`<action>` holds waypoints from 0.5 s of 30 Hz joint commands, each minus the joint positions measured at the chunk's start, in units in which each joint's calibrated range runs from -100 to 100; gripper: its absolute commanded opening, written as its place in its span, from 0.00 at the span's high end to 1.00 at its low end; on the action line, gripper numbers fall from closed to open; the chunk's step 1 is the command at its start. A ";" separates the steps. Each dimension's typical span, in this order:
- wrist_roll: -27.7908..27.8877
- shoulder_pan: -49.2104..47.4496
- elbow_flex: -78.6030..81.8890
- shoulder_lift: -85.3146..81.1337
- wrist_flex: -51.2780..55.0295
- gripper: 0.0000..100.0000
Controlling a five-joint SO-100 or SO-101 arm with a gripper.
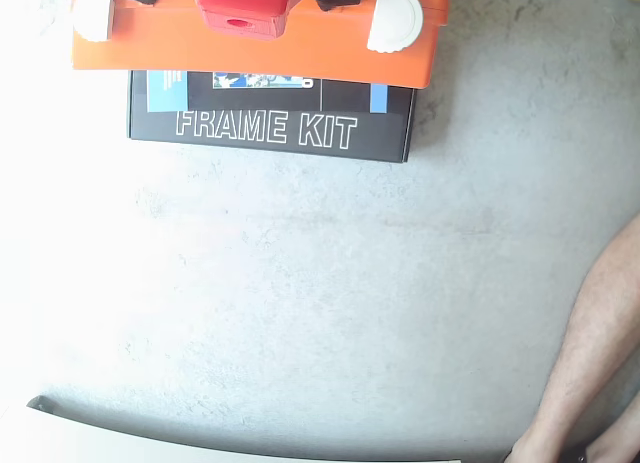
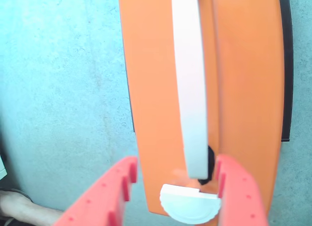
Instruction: Grab the white handle of the orange box
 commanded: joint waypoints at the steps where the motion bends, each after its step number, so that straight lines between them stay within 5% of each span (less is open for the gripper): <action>1: 0.26 -0.23 0.61 -0.71 0.63 0.81; 15: 0.31 -0.15 -3.56 0.13 0.71 0.75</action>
